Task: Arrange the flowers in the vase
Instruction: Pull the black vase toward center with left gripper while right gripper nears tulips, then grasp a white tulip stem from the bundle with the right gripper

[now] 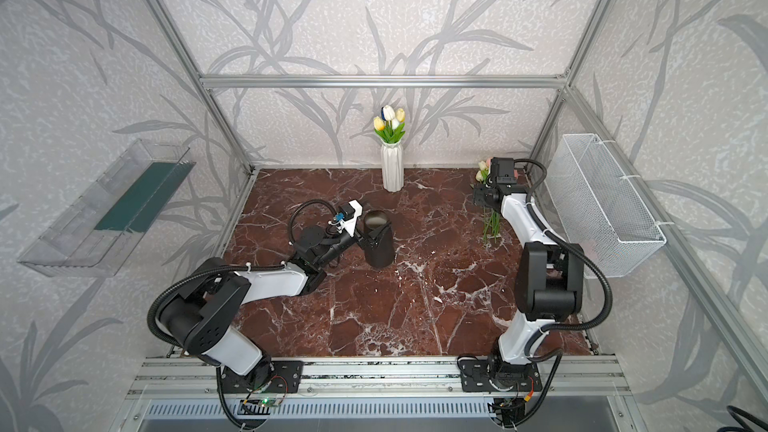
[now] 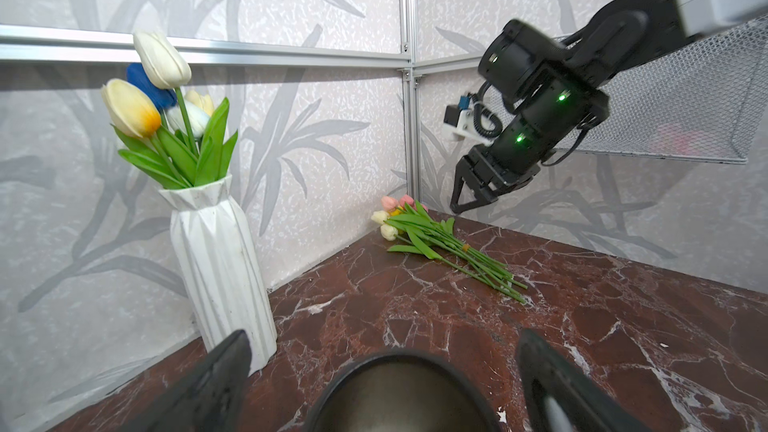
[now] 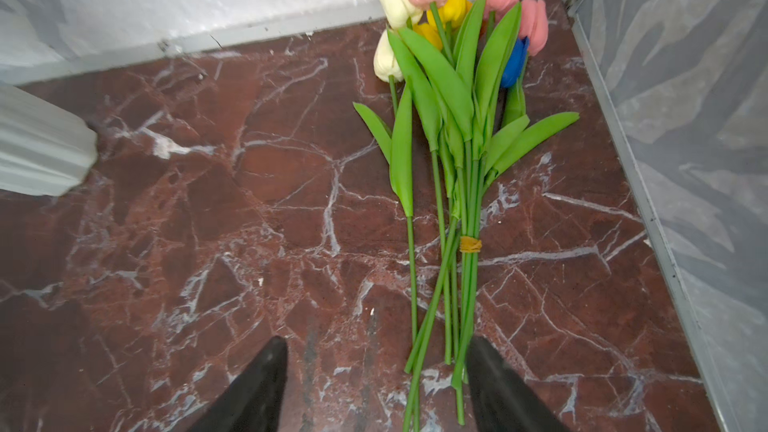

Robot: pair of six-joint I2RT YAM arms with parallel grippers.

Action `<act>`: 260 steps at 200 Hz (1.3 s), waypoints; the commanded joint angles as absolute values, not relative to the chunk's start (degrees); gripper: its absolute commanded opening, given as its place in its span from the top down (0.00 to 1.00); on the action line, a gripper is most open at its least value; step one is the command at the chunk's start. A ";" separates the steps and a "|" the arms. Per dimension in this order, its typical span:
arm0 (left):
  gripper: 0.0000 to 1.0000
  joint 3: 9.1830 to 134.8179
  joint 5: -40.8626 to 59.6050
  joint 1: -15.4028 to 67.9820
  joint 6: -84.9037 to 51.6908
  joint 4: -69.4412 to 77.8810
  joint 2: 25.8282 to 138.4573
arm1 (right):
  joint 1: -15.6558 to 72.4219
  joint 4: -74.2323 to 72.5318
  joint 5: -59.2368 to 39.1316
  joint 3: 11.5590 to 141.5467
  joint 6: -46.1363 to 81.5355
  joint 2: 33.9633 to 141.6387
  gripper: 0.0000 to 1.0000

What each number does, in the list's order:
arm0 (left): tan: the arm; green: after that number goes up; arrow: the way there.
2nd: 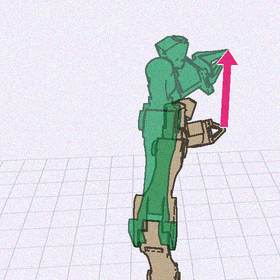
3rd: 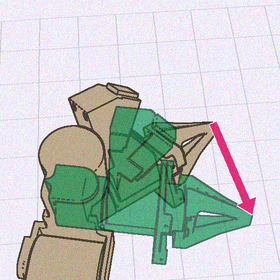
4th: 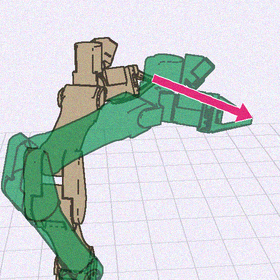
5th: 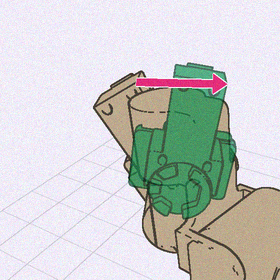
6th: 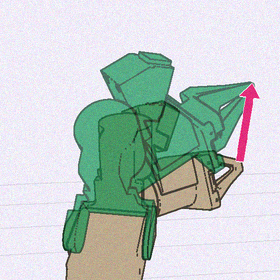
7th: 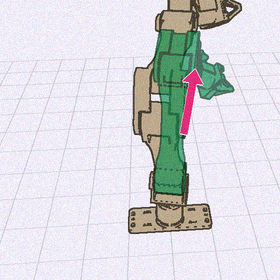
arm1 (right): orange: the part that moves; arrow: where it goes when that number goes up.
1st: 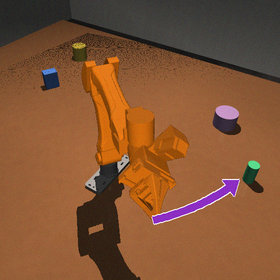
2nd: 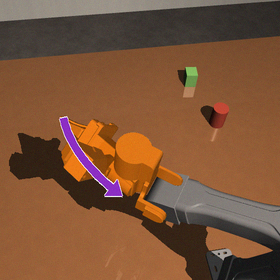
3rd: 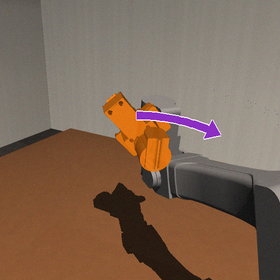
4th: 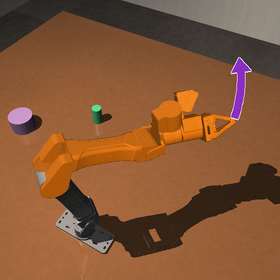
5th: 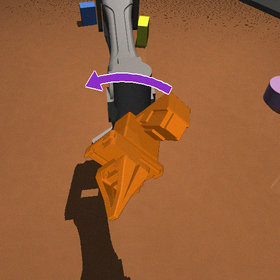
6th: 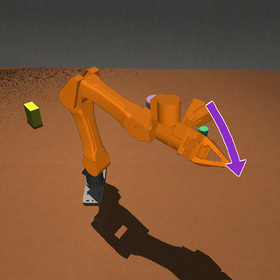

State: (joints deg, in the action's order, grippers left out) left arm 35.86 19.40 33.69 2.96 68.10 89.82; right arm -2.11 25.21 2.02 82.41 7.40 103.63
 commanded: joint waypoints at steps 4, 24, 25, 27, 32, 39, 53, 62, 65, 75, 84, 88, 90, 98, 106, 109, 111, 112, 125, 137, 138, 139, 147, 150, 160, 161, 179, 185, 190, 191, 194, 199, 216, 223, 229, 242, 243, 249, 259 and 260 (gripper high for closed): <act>0.01 35.00 20.25 33.84 4.04 63.37 83.77 | -2.23 33.30 1.90 87.77 5.90 110.02 0.44; 0.01 35.43 20.31 33.92 4.13 58.27 78.47 | -2.28 36.83 1.92 93.30 5.63 115.80 0.47; 0.01 35.47 20.31 33.93 4.18 57.87 78.17 | -2.28 37.05 1.93 93.45 5.63 116.08 0.47; 0.01 35.54 20.33 33.99 4.14 57.12 77.64 | -2.28 37.45 1.93 94.20 5.49 116.69 0.48; 0.01 35.90 20.16 34.09 4.26 55.30 76.20 | -2.28 38.72 1.93 95.89 5.32 118.27 0.48; 0.01 36.39 19.85 34.27 4.54 52.68 74.28 | -2.20 40.50 1.82 98.38 5.15 120.40 0.49; 0.01 36.64 18.94 35.20 5.41 47.93 70.89 | -2.24 42.42 1.54 101.85 4.80 124.00 0.50; 0.01 36.20 18.53 35.90 5.86 45.94 68.78 | -2.20 42.87 2.52 103.67 4.82 125.92 0.50; 0.01 35.95 18.36 36.06 5.89 45.31 68.13 | -2.24 42.77 2.87 104.11 4.83 126.49 0.50; 0.01 34.85 17.80 36.51 5.64 43.69 66.51 | -2.29 43.28 3.42 106.04 4.91 128.58 0.50; 0.01 33.64 16.97 36.76 5.00 43.07 65.36 | -2.29 44.28 3.55 108.01 4.94 130.26 0.51; 0.01 32.96 16.49 36.95 4.67 42.63 64.84 | -2.29 44.41 3.71 108.64 5.02 130.90 0.52; 0.01 32.54 16.36 37.01 4.48 42.47 64.35 | -2.29 44.39 3.83 108.88 5.01 131.25 0.52; 0.01 30.75 15.56 37.24 3.54 42.42 63.06 | -2.29 44.67 4.49 109.90 5.19 132.40 0.52; 0.01 28.99 14.92 37.31 2.67 42.76 62.02 | -2.29 45.17 4.89 110.99 5.36 133.48 0.52; 0.01 28.42 14.61 37.41 2.42 42.87 61.75 | -2.29 45.20 5.09 111.41 5.43 133.79 0.52; 0.01 28.04 14.46 37.41 2.21 42.95 61.60 | -2.29 45.18 5.23 111.55 5.38 134.04 0.52; 0.01 27.82 14.35 37.43 2.12 42.97 61.47 | -2.29 45.18 5.29 111.58 5.37 134.21 0.52; 0.01 25.81 13.70 37.44 1.68 42.95 60.94 | -2.29 45.23 6.26 112.44 5.54 135.60 0.52; 0.01 24.40 12.58 37.45 1.41 42.57 60.28 | -2.37 45.90 7.59 113.36 6.23 136.72 0.52; 0.01 24.28 12.48 37.45 1.41 42.51 60.20 | -2.37 45.85 7.66 113.32 6.24 136.78 0.52; 0.01 24.18 12.39 37.44 1.41 42.48 60.16 | -2.37 45.82 7.70 113.31 6.24 136.86 0.52; 0.01 23.28 11.54 37.49 1.34 42.45 59.43 | -2.46 45.48 7.67 113.31 6.35 137.09 0.52; 0.01 23.03 11.20 37.51 1.32 42.45 59.22 | -2.46 45.36 7.69 113.28 6.35 137.28 0.52; 0.01 22.30 10.06 37.44 1.45 42.73 58.71 | -2.46 45.07 7.96 113.49 6.57 138.00 0.52; 0.01 22.27 9.82 37.49 1.47 42.81 58.67 | -2.46 45.08 7.98 113.57 6.58 138.13 0.52; 0.01 21.34 8.11 37.45 2.31 43.89 58.71 | -2.55 47.35 7.90 115.82 7.26 139.95 0.54; 0.01 21.14 7.49 37.44 2.52 44.07 58.69 | -2.54 47.22 7.07 115.85 7.16 140.22 0.57; 0.01 21.00 6.86 37.50 2.70 44.45 58.86 | -2.55 47.15 6.36 115.93 7.15 140.48 0.60; 0.01 20.92 6.64 37.47 2.71 44.60 58.92 | -2.55 47.18 6.26 115.93 7.14 140.47 0.61; 0.01 20.74 6.27 37.52 2.77 44.97 59.11 | -2.55 47.16 5.84 116.00 7.14 140.53 0.63; 0.01 20.59 5.44 37.44 2.88 45.93 59.42 | -2.47 47.31 4.72 116.02 7.05 140.52 0.67; 0.00 20.08 2.97 37.35 2.75 49.54 60.99 | -2.08 46.56 0.58 114.93 6.09 139.21 0.74; 0.01 20.02 2.81 37.09 2.68 51.17 61.70 | -1.86 45.35 -0.60 113.54 5.79 138.21 0.77; 0.01 19.96 3.28 36.88 2.70 52.45 62.27 | -1.78 43.87 -2.61 111.99 5.38 137.20 0.79; 0.01 20.14 4.18 36.59 2.92 55.40 63.90 | -1.38 40.93 -5.68 108.69 4.72 135.02 0.86; 0.01 20.18 4.24 36.62 2.91 55.65 64.03 | -1.35 40.64 -5.87 108.44 4.73 134.79 0.87; 0.01 20.28 4.32 36.55 2.83 57.02 64.87 | -1.03 39.68 -6.94 106.91 4.58 133.71 0.90; 0.01 20.68 4.90 36.32 2.32 58.45 66.10 | -0.23 38.40 -8.09 104.38 4.58 131.68 0.93; 0.01 20.76 5.00 36.31 2.26 58.49 66.19 | -0.20 38.32 -8.13 104.09 4.57 131.50 0.93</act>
State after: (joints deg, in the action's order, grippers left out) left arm 20.45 5.15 36.93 2.39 51.00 64.01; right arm -2.02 39.46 -1.54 109.62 5.69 134.96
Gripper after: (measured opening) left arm 0.995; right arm 0.098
